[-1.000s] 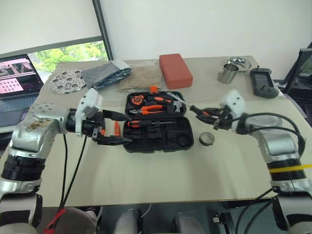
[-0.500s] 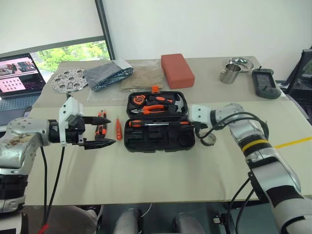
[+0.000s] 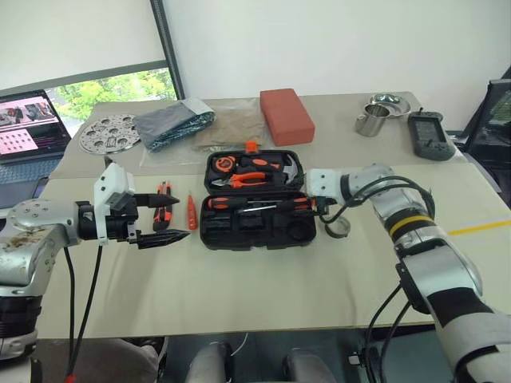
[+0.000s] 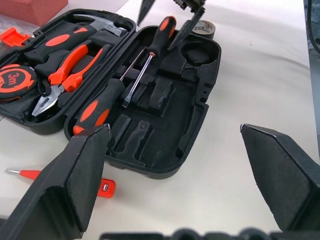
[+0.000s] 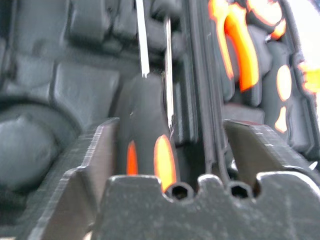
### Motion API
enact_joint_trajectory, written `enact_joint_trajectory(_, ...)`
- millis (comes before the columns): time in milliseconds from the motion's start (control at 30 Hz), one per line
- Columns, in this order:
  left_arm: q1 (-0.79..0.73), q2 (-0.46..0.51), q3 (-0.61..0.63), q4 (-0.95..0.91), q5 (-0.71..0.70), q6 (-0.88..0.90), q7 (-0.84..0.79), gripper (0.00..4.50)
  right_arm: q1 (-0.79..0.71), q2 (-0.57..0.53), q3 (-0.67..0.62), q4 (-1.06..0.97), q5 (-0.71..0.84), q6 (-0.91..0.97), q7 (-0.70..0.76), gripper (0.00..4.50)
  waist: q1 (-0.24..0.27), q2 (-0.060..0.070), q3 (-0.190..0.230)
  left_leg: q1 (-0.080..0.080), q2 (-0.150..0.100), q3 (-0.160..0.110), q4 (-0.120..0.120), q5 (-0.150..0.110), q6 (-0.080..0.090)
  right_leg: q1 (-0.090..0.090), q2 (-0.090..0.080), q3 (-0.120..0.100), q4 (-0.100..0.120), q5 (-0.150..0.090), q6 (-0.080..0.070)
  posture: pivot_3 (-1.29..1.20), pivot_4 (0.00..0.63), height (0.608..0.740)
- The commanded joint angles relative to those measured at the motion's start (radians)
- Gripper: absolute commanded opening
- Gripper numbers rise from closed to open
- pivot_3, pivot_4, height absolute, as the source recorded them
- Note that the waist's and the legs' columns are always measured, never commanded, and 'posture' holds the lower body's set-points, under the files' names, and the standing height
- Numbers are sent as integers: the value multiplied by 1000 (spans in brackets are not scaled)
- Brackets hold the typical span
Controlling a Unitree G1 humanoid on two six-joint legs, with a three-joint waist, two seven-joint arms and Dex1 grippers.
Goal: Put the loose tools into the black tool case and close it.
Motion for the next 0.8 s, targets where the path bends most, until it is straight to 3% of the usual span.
enact_joint_trajectory(33,-19,11,10,-7,-5,-12,-1,4500,-20,-5,-108,-65,126,92,58,4464,0,0,0,0,0,0,0,0,0,0,0,0,0,0,0,0,150,740)
enact_joint_trajectory(267,-51,7,-15,21,6,-23,-13,4500,38,-27,-257,-212,287,366,72,4464,5,0,0,0,1,1,0,0,0,0,0,0,0,0,0,0,150,740)
enact_joint_trajectory(467,-65,2,-30,28,4,-28,-16,4500,187,-81,-276,-371,257,512,-57,2806,8,0,0,0,1,1,0,0,0,0,0,0,0,0,0,0,150,740)
enact_joint_trajectory(533,-67,0,-31,25,-2,-26,-17,4500,236,-98,-282,-428,235,541,-130,1950,8,0,0,-1,0,1,0,0,0,-1,0,1,0,0,0,0,150,740)
enact_joint_trajectory(700,-67,-2,-37,25,-5,-26,-23,4500,367,-112,-289,-644,202,680,-290,295,2,0,0,0,1,2,0,0,0,-1,1,3,0,0,0,0,150,740)
enact_joint_trajectory(733,-67,-2,-39,26,-4,-27,-24,4500,395,-109,-288,-695,193,716,-323,26,2,0,0,0,1,2,0,0,0,-1,1,3,0,0,0,0,150,740)
enact_joint_trajectory(800,-69,-5,-45,29,-1,-29,-25,4500,444,-88,-286,-792,175,797,-401,26,2,0,0,0,1,2,0,0,0,-1,1,4,0,0,0,0,150,740)
